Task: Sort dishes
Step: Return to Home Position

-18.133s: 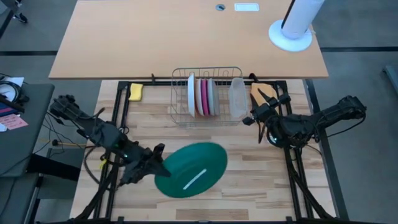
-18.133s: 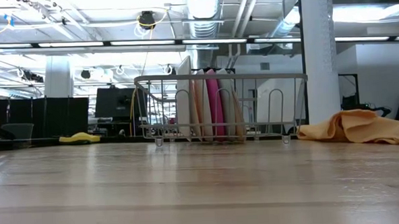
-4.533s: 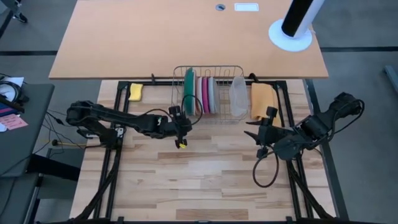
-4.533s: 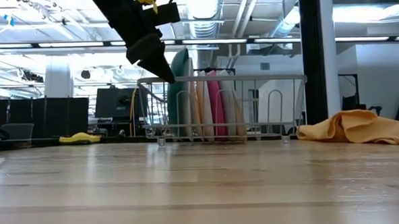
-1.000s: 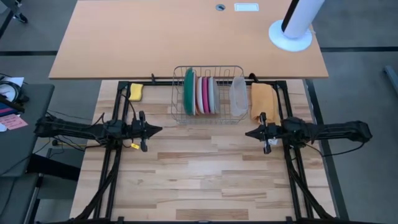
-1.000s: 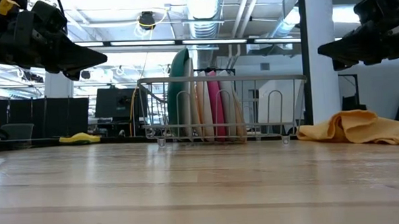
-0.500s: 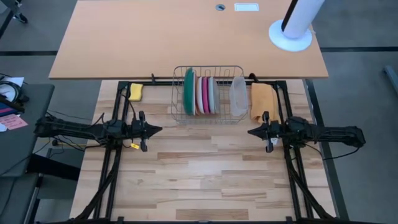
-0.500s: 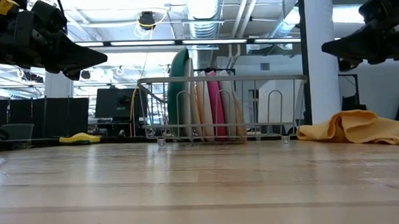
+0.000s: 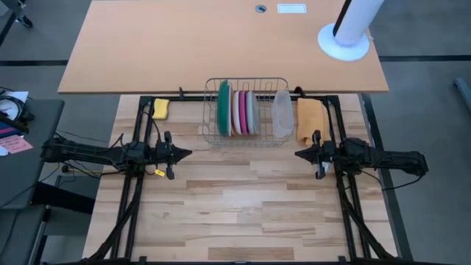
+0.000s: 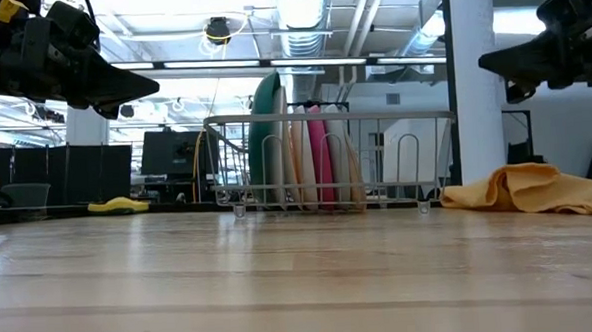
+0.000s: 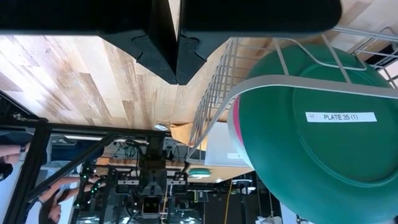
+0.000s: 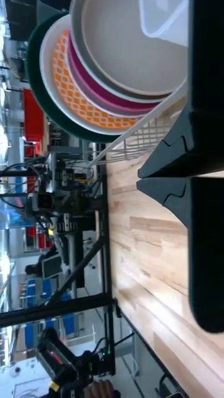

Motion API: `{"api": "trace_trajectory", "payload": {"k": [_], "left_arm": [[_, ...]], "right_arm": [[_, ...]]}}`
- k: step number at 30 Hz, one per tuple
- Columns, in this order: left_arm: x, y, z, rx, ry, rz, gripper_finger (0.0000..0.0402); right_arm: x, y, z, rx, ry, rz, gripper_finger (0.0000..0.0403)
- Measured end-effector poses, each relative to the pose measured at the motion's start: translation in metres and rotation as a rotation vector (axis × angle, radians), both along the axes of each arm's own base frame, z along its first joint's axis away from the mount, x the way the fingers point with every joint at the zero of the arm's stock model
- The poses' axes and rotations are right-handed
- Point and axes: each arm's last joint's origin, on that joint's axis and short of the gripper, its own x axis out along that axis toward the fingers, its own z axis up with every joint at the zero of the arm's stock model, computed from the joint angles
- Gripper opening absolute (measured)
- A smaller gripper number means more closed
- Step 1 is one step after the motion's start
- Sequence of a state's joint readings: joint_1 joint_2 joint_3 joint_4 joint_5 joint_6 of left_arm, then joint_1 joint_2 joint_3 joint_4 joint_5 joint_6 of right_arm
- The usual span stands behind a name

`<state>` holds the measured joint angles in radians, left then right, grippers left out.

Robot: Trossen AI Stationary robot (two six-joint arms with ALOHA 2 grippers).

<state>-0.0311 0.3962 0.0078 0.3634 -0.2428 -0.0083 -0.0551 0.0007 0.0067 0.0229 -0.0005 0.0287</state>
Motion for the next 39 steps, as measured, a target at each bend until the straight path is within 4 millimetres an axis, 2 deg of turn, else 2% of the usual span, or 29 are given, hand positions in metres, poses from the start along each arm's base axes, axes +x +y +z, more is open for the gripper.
{"api": "trace_trajectory", "payload": {"k": [10,14,31,39], "left_arm": [[0.0,0.0,0.0,0.0,-0.003,0.002,0.0],[-0.001,0.0,0.006,0.023,-0.06,-0.001,0.0],[-0.026,-0.001,0.01,0.047,-0.124,-0.05,0.0],[-0.025,0.0,0.009,0.095,-0.104,-0.045,0.0]], "right_arm": [[0.002,0.0,-0.003,0.003,0.031,-0.001,0.0],[0.003,0.0,-0.005,0.004,0.06,-0.001,0.0],[0.004,0.0,-0.006,0.001,0.067,-0.001,0.0],[0.004,0.0,-0.006,0.001,0.067,-0.001,0.0]]}}
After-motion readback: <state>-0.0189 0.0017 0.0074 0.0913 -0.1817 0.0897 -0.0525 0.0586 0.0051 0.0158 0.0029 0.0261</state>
